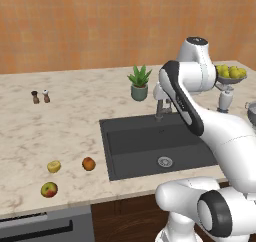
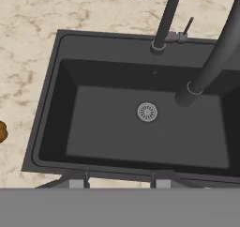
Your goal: Put the colander in the sink, put the kiwi, apple, peach in the colander, and turn on the sink faucet and pour water over the colander.
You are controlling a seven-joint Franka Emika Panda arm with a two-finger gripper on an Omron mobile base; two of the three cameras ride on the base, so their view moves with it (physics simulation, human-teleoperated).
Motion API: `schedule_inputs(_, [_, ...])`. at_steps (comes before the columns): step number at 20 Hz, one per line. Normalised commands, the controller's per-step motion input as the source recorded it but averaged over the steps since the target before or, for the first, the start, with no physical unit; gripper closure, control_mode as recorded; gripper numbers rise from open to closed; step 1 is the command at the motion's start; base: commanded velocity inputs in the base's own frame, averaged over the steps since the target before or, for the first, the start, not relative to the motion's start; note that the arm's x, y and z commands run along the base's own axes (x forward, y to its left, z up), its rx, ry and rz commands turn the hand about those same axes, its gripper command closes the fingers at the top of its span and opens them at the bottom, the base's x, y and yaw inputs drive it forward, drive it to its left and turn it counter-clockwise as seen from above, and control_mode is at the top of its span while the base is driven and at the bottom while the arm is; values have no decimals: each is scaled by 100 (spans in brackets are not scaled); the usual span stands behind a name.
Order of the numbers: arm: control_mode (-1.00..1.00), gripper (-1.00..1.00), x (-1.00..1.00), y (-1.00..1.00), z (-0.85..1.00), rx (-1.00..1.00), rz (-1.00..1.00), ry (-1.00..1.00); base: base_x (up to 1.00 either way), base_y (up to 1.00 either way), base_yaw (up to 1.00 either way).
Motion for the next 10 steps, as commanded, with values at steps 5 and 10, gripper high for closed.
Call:
schedule_inputs(5, [-100,-100,-20,0,0,0,0,-1,0,0,0])
schedule_inputs(10, [-100,-100,-32,-11,0,0,0,0,0,0,0])
